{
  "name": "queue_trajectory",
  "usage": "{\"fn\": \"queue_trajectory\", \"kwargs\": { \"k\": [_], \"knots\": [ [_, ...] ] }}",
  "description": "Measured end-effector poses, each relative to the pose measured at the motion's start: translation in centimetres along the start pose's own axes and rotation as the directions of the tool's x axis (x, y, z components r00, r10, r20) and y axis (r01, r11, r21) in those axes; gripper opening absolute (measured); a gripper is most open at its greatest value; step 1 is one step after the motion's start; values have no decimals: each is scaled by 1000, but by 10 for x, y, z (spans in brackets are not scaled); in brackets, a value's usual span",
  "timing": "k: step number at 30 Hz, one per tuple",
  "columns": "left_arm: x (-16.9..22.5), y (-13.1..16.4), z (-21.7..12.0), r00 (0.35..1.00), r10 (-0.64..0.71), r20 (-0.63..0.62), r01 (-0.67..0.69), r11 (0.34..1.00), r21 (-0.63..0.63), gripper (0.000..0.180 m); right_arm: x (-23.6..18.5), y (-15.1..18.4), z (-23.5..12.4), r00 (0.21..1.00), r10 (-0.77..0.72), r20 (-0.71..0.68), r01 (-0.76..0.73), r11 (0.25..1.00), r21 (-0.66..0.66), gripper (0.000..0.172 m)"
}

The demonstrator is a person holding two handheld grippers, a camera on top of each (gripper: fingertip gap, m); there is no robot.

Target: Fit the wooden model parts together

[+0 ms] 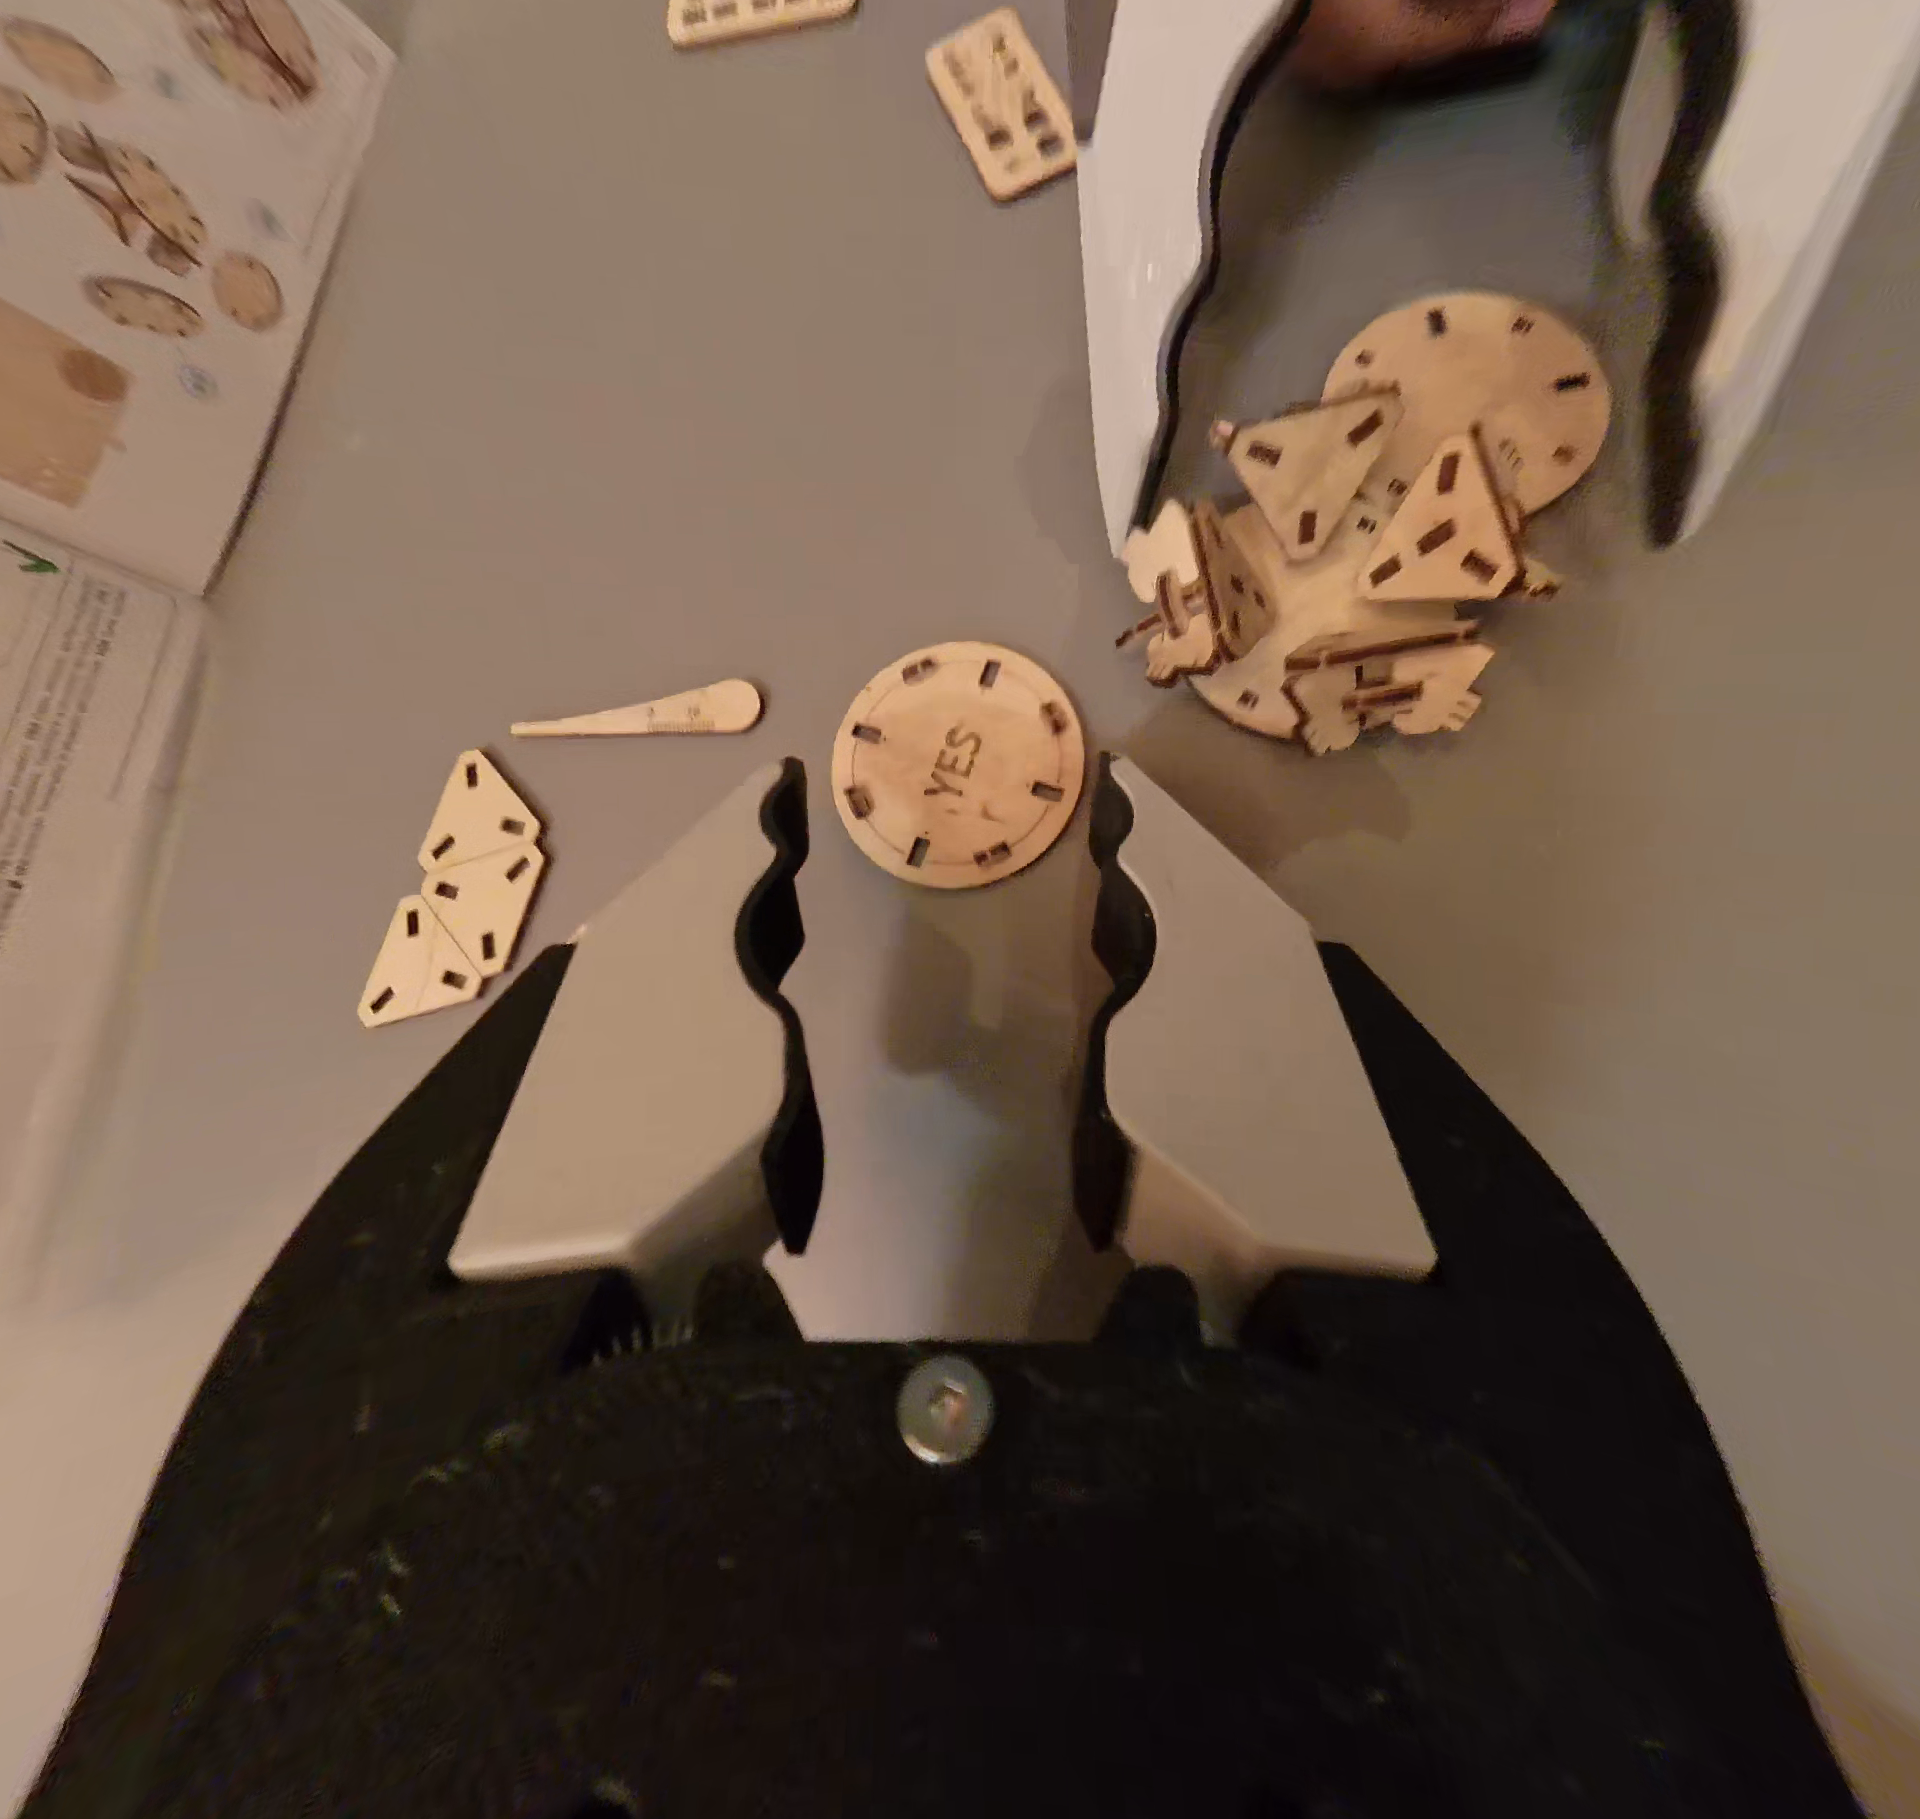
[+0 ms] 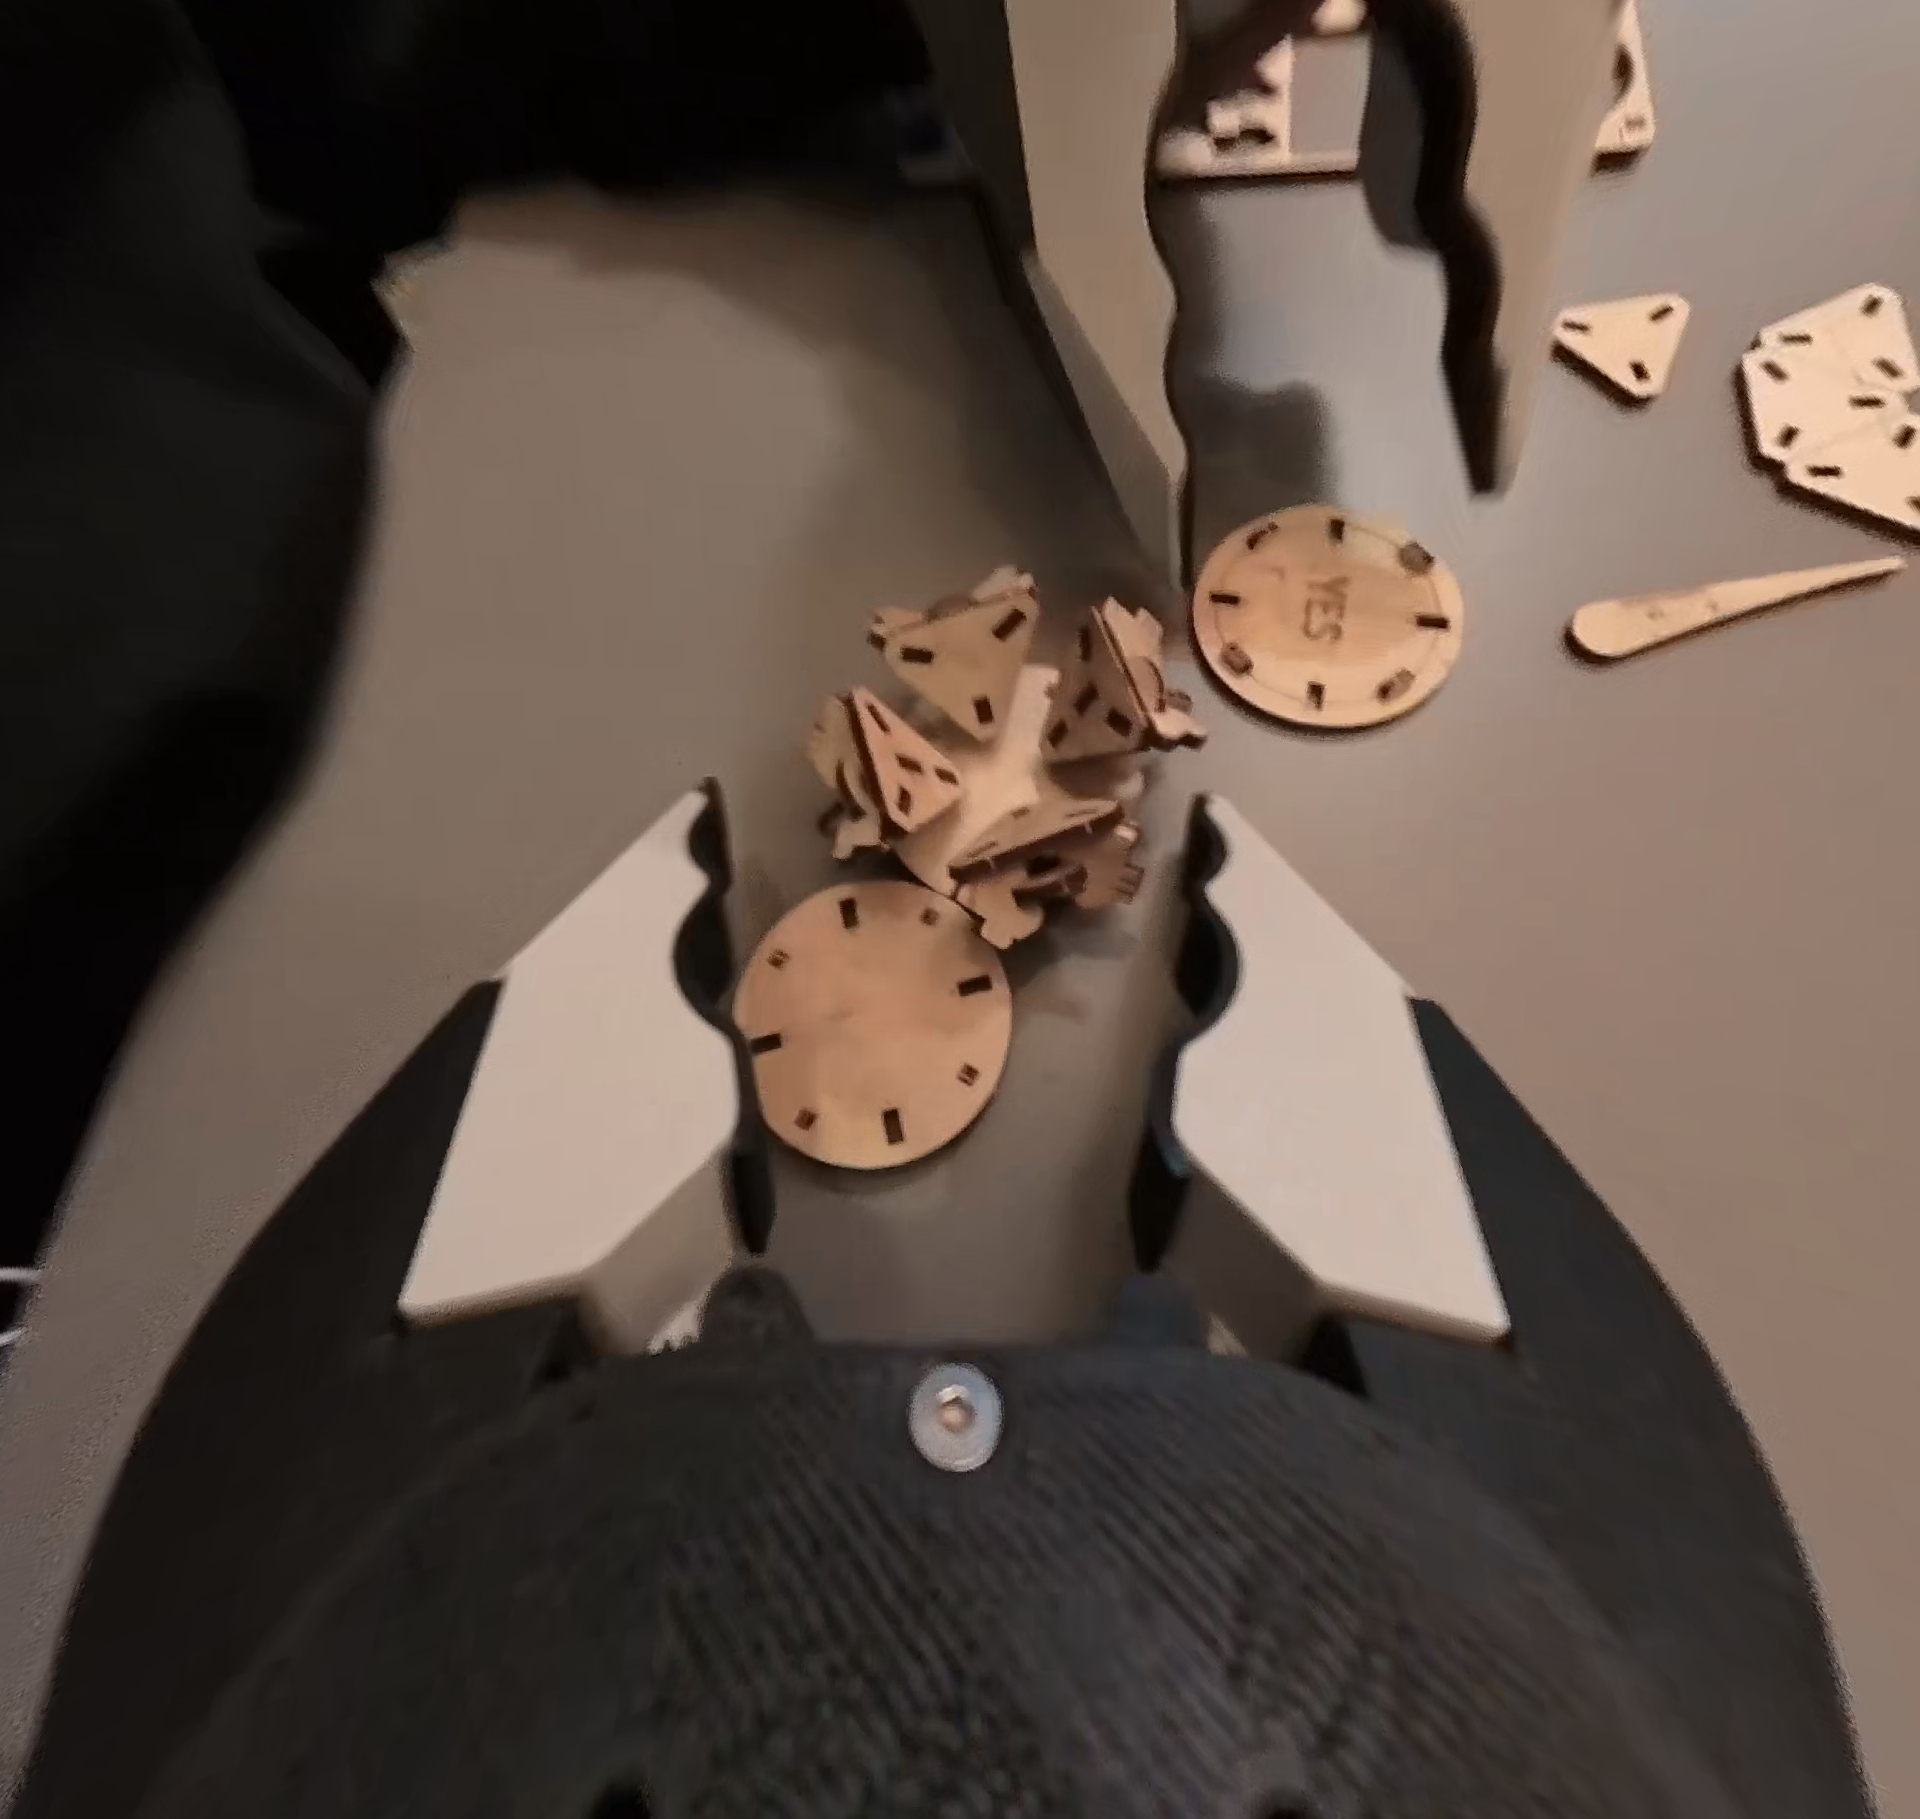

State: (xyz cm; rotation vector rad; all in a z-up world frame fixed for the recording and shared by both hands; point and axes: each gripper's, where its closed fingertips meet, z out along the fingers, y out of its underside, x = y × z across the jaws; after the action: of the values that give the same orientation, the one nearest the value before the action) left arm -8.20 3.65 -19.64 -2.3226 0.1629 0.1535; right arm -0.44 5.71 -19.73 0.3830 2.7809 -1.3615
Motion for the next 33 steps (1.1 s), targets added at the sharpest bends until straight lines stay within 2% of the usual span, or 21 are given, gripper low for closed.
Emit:
{"fn": "queue_trajectory", "kwargs": {
  "k": [2, 4, 7, 9, 12, 14, 16, 18, 20, 21, 22, 24, 27, 31, 33],
  "knots": [
    [-1, -12, -6, 1000, -15, -2, 15, 997, 71, 54, 1, 4, 4, 1000, -15, -26, 14, 999, -41, 79],
    [-2, -20, -11, 998, -56, -17, 58, 989, 134, 53, 3, 5, 7, 998, -31, -61, 27, 998, -58, 64],
    [-6, -26, -14, 989, -139, -57, 147, 971, 188, 50, 5, 1, 7, 997, -18, -78, 14, 999, -48, 64],
    [-14, -28, -17, 979, -196, -55, 203, 953, 224, 46, 8, -7, 3, 995, -24, -99, 25, 1000, 8, 64],
    [-23, -38, -26, 950, -297, -97, 313, 894, 320, 42, 21, -26, -16, 971, -80, -224, 107, 988, 113, 62],
    [-24, -47, -33, 901, -379, -212, 434, 815, 383, 40, 26, -39, -32, 945, -118, -304, 178, 968, 178, 62],
    [-18, -55, -37, 810, -433, -395, 574, 720, 389, 40, 25, -53, -47, 914, -163, -371, 264, 934, 241, 62],
    [-9, -68, -48, 665, -427, -613, 714, 604, 353, 38, 20, -66, -59, 871, -218, -441, 364, 889, 279, 62],
    [-5, -85, -68, 472, -351, -809, 841, 454, 294, 12, 16, -74, -65, 814, -273, -513, 454, 850, 268, 62],
    [-3, -90, -75, 393, -310, -865, 877, 408, 253, 2, 14, -76, -66, 783, -302, -543, 495, 832, 251, 62],
    [1, -92, -77, 336, -289, -896, 897, 389, 211, 2, 13, -77, -67, 754, -329, -568, 530, 816, 231, 62],
    [10, -92, -68, 299, -311, -902, 896, 416, 153, 5, 12, -77, -64, 710, -371, -598, 574, 798, 186, 62],
    [22, -90, -54, 306, -373, -876, 876, 470, 107, 26, 11, -73, -57, 694, -408, -593, 590, 794, 143, 62],
    [26, -88, -49, 288, -392, -874, 876, 476, 75, 25, 11, -71, -53, 691, -426, -584, 596, 793, 127, 63],
    [29, -89, -53, 261, -363, -895, 875, 480, 60, 11, 11, -69, -52, 686, -436, -582, 601, 791, 116, 63]
  ]
}}
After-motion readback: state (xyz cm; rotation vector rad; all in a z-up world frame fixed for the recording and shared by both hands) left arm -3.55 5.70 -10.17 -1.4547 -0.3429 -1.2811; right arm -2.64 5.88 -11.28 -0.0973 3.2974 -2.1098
